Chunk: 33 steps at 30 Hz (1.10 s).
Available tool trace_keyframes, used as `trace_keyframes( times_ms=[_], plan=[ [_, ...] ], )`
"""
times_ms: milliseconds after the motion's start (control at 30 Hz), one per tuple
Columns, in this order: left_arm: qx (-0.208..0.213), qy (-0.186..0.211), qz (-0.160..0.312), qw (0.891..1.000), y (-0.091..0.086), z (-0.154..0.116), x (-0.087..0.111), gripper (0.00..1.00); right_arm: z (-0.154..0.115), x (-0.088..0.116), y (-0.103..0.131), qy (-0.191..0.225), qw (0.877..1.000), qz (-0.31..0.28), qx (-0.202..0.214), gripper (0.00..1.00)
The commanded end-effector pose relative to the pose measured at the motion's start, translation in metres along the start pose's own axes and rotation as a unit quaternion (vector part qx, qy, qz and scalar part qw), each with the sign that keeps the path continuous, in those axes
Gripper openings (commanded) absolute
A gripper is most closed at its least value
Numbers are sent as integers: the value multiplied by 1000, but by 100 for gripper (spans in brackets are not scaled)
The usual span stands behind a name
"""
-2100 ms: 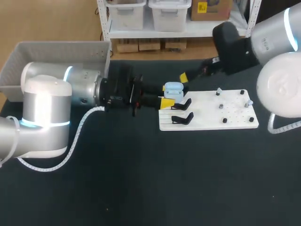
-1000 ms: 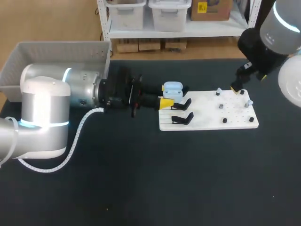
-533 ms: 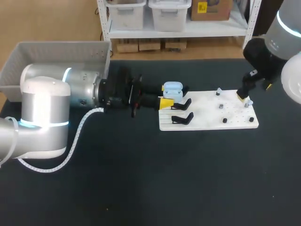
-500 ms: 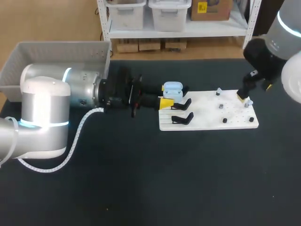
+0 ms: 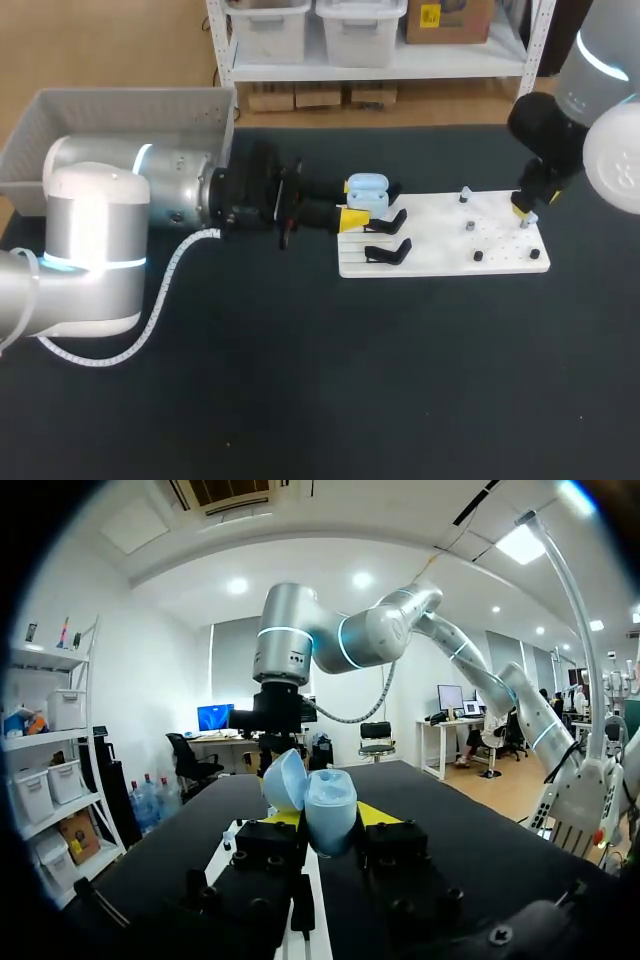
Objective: Pick up each earbud case from the left stands, insert the matching earbuds, close the lid, and place the case in the box.
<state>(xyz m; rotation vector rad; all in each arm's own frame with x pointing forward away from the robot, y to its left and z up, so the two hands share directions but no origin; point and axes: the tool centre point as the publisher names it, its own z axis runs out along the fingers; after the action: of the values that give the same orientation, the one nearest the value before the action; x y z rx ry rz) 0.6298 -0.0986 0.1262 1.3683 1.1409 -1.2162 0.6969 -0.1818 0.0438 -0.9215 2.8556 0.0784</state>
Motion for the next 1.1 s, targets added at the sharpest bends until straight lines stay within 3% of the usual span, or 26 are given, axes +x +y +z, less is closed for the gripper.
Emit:
trace_keyframes(
  times_ms=[33,333,833,1100],
  plan=[
    [-2,-1,1,1000,-1,0,1,0,6,2,-4,1,1000,1,0,53],
    [-2,-1,1,1000,-1,0,1,0,12,6,-1,10,1000,-5,-8,61],
    [-2,-1,1,1000,-1,0,1,0,19,7,1,19,1000,-11,-10,49],
    [-2,-1,1,1000,-1,0,1,0,23,8,2,21,1000,-13,-9,48]
  ],
)
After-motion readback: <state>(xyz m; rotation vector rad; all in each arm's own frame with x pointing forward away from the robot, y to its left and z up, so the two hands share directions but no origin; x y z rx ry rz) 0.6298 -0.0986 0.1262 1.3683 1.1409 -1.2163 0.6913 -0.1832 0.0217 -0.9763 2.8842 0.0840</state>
